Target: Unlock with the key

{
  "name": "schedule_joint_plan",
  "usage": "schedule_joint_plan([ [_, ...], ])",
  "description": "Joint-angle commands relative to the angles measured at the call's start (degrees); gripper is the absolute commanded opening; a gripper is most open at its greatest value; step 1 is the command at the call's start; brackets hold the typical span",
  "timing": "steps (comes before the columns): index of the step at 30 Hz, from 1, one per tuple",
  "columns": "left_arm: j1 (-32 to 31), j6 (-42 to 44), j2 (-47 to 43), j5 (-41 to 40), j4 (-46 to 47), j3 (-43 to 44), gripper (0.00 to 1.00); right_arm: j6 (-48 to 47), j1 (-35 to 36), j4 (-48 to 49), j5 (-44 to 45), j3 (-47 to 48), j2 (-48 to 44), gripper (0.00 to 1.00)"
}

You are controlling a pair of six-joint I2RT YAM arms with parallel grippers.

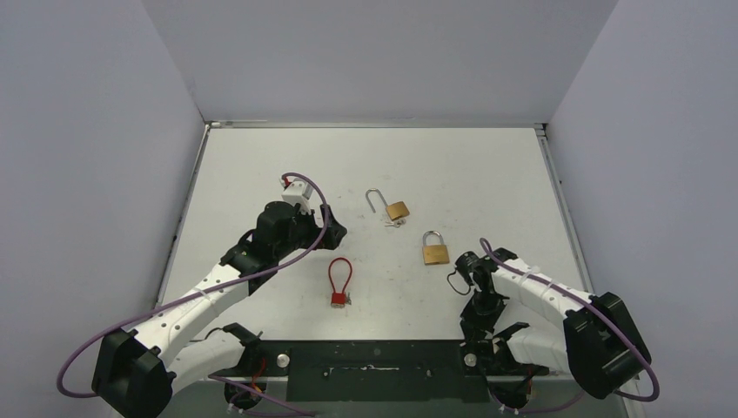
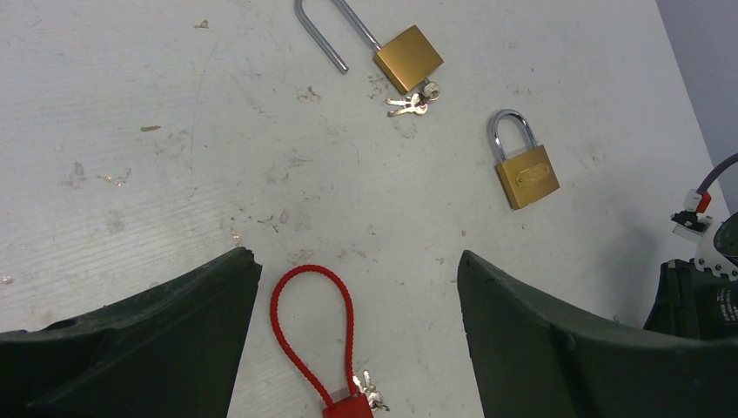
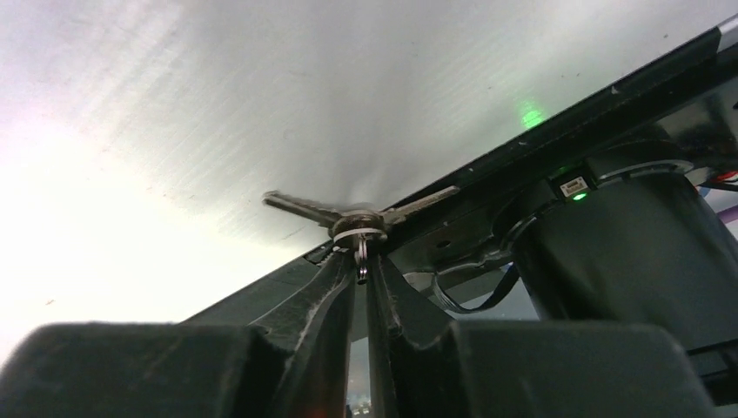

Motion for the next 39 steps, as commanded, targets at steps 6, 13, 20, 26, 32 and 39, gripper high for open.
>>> schedule_joint_plan([
  [6, 0.1, 0.6, -0.5, -0.4, 3.2, 0.2, 0.81, -4.3, -1.0, 6.9, 7.5, 7.0, 3.0, 0.02],
  [13, 0.2, 0.6, -0.6, -0.4, 3.2, 0.0, 0.81, -9.0, -2.4, 10.4, 7.2, 10.2, 3.2, 0.0],
  [20, 0.2, 0.6, -0.6, -0.4, 3.1, 0.0, 0.81, -11.5, -4.2, 12.5, 4.5, 10.5, 3.7, 0.17],
  [26, 0.2, 0.5, -0.5, -0.4, 3.1, -0.3, 0.81, -11.2, -4.7, 11.3, 5.1, 10.0, 3.9, 0.33],
  [32, 0.2, 0.5, -0.4, -0.4, 3.1, -0.2, 0.81, -11.7, -4.7, 13.4, 5.0, 10.1, 4.4, 0.34],
  [39, 0.3, 0.5, -0.5, -0.4, 2.9, 0.1, 0.81, -12.6, -6.1, 15.3, 5.4, 10.2, 7.0, 0.27],
])
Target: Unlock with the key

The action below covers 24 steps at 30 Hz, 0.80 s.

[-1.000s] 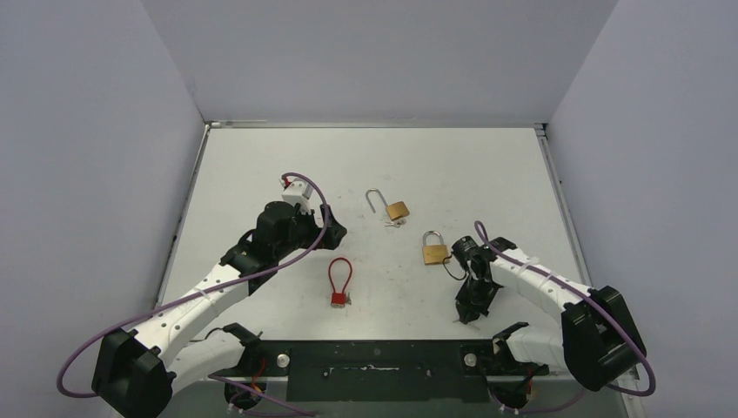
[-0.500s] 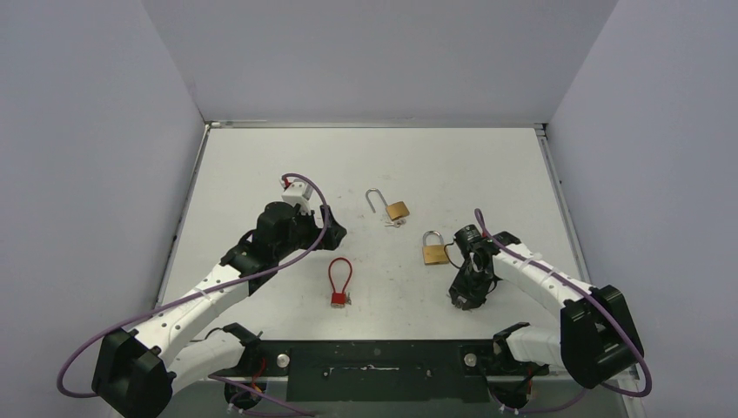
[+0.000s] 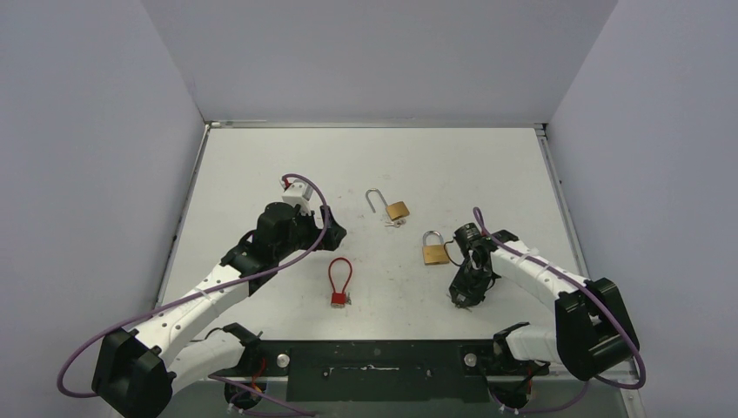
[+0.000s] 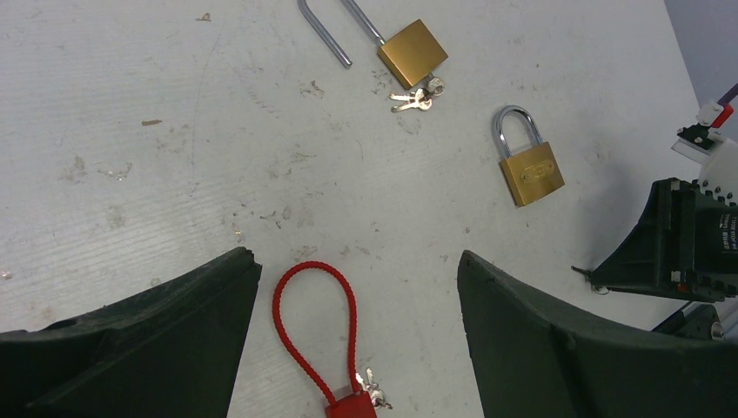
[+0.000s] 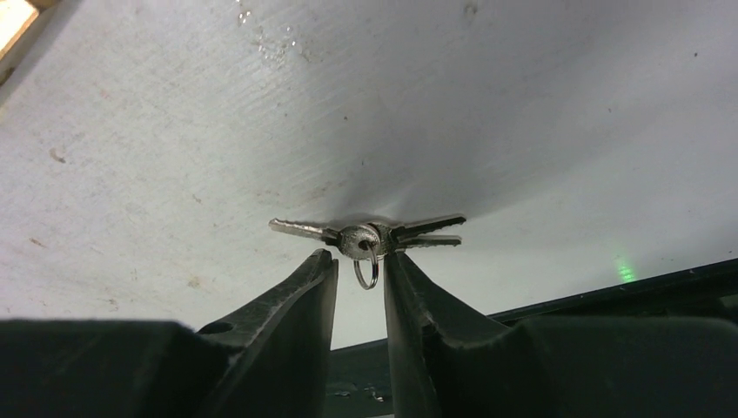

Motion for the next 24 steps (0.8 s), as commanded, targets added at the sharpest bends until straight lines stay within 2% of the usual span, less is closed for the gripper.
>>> schedule_joint_plan([
  [1, 0.2, 0.6, -0.6, -0.4, 2.8, 0.7, 0.81, -1.1, -1.3, 1.6, 0.9, 1.5, 1.5, 0.25],
  [6, 0.2, 0.6, -0.6, -0.4, 2.8, 0.6, 0.81, -1.4, -1.9, 3.8, -0.5, 0.6, 2.0, 0.14],
  [10, 0.3, 0.4, -0.5, -0.4, 2.7, 0.9, 0.81, -2.1, -2.0, 6.1, -2.1, 0.0, 1.9, 0.0],
  [20, 0.2, -3.6, -3.4, 0.4, 5.2, -0.2, 0.81, -5.0, -1.9, 20.0, -8.1, 0.6, -5.4, 0.0],
  [24, 0.2, -7.4, -5.1, 3.5, 10.7, -1.7, 0.81, -3.6, -1.8, 27.8, -11.4, 0.4, -8.2, 0.0],
])
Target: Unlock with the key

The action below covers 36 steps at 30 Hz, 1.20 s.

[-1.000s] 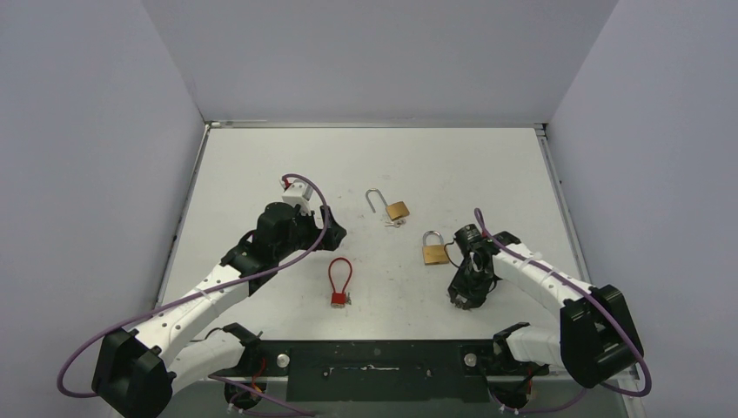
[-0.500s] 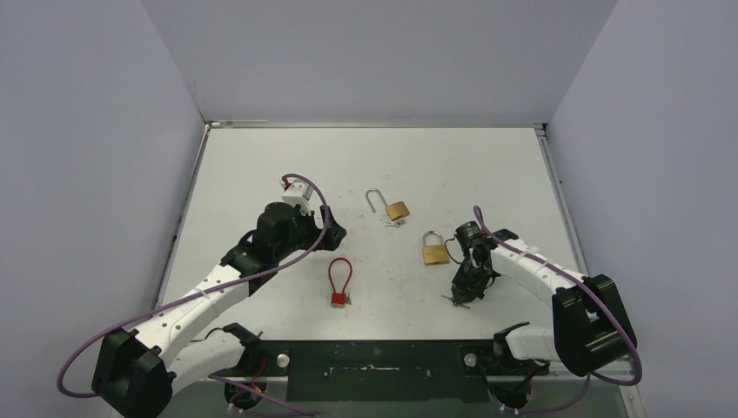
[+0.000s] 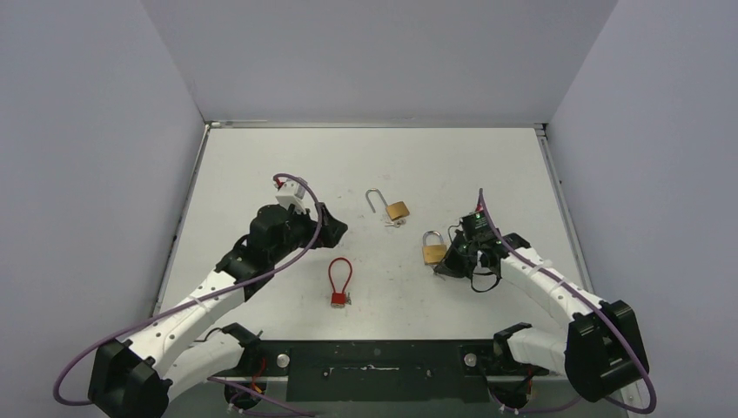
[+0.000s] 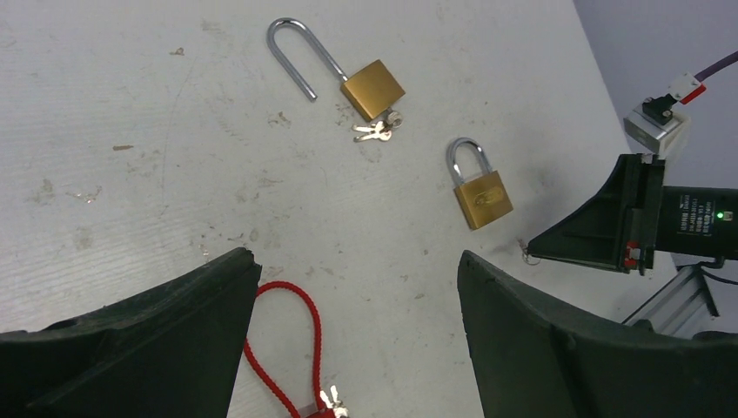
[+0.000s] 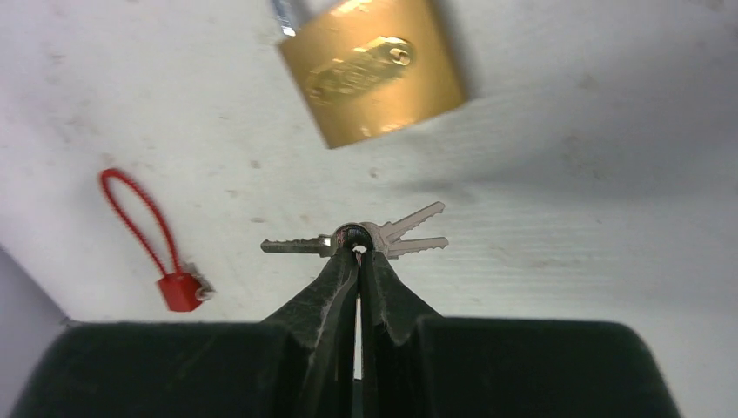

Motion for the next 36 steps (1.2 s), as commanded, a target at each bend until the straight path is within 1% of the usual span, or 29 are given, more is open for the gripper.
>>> schedule_joint_plan([
  [1, 0.2, -5.5, -2.7, 4.2, 9.3, -1.2, 0.81, 0.8, 0.0, 12.8, -4.4, 0.6, -3.8, 0.0],
  [8, -0.7, -16.0, -0.7, 12.2, 22.2, -3.8, 0.81, 4.0, 3.2, 25.1, -5.2, 1.4, -6.5, 0.0],
  [12, -3.1, -20.8, 3.4, 12.6, 29.5, -3.8, 0.81, 6.4, 7.4, 29.4, -3.1, 2.6, -5.9, 0.0],
  [14, -5.0, -21.7, 5.9, 10.4, 30.6, -2.6, 0.8, 9.4, 10.2, 30.4, 0.1, 2.8, -5.3, 0.0],
  [16, -7.3, -21.7, 8.8, 6.8, 30.1, -0.8, 0.8, 12.7, 13.4, 32.3, 2.7, 2.6, -4.9, 0.0],
  [19, -10.9, -21.4, 12.0, 0.3, 26.0, 2.2, 0.77, 16.3, 17.1, 34.4, 5.5, 2.9, -3.7, 0.0],
  [21, -13.7, -21.1, 13.7, -3.3, 23.3, 3.9, 0.74, 17.6, 18.3, 33.8, 5.9, 3.9, -2.4, 0.0],
  [25, -16.7, -20.8, 15.9, -8.0, 20.9, 5.5, 0.65, 18.2, 19.3, 33.0, 5.8, 5.3, -0.5, 0.0],
  [28, -17.5, -20.8, 16.0, -11.3, 19.6, 5.7, 0.55, 18.7, 19.7, 33.1, 5.7, 5.4, -0.2, 0.0],
  [30, -18.1, -20.3, 15.7, -13.9, 18.8, 5.7, 0.5, 19.2, 19.7, 33.3, 5.4, 5.2, 0.0, 0.0],
  [34, -18.9, -19.9, 16.2, -15.6, 18.2, 5.5, 0.49, 19.5, 19.7, 34.8, 4.8, 4.7, 0.0, 0.0],
  [36, -18.9, -20.2, 16.9, -15.5, 18.4, 5.3, 0.46, 19.8, 19.8, 36.0, 4.4, 4.2, -0.2, 0.0],
])
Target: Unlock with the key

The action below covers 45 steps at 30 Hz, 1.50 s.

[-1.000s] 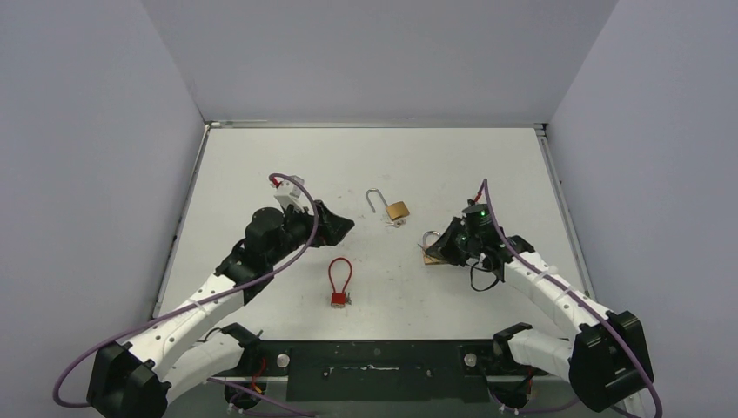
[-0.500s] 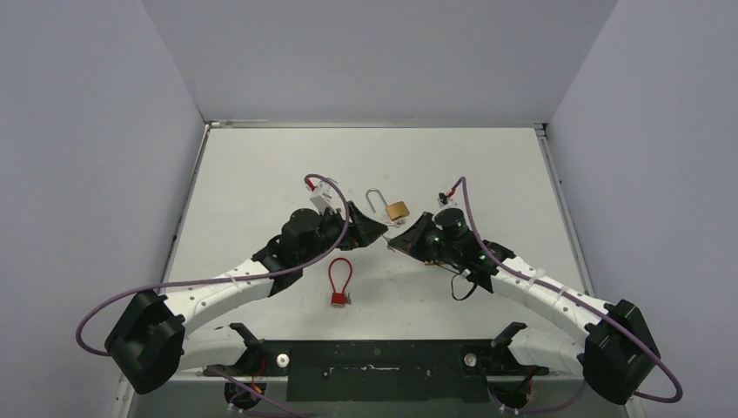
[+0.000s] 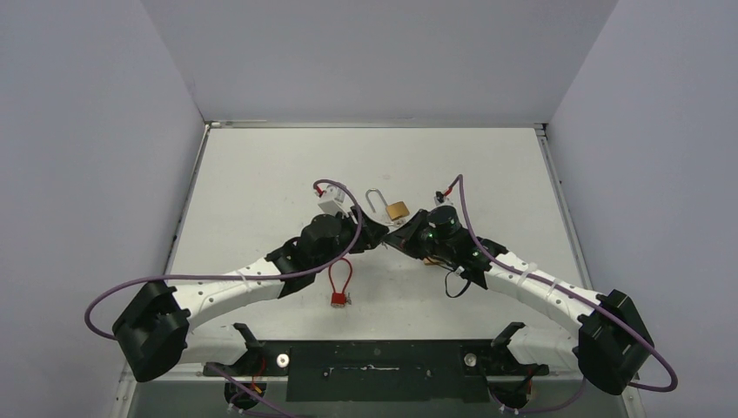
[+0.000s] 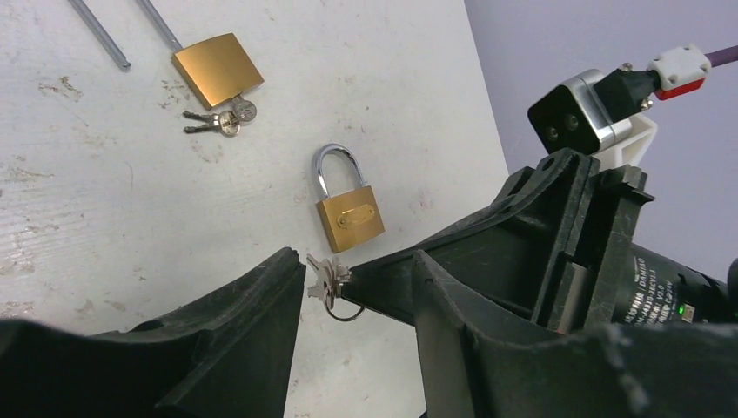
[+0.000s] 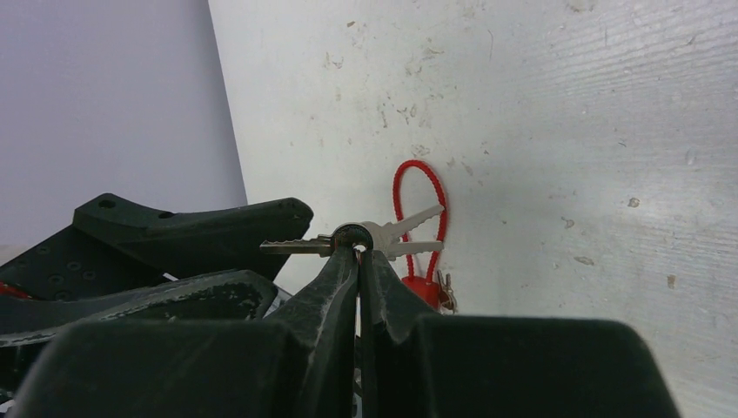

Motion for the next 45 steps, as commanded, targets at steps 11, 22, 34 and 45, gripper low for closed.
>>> schedule_joint_plan([
  [11, 0.8, 2.3, 0.3, 1.4, 3.6, 3.2, 0.0, 1.2, 0.4, 7.7, -1.7, 0.6, -0.3, 0.0],
  [22, 4.9, 16.8, -5.3, 15.5, 0.1, 9.8, 0.0, -13.9, -1.0, 14.9, -4.1, -2.0, -11.3, 0.8],
  [34, 6.8, 31.2, -12.2, 35.9, -7.1, 16.0, 0.0, -29.2, -4.7, 24.8, -15.9, -1.6, -22.4, 0.8],
  [45, 8.2, 28.9, -14.4, 49.7, -9.4, 22.0, 0.0, -40.9, -4.9, 15.9, -30.7, 7.3, -23.3, 0.68],
])
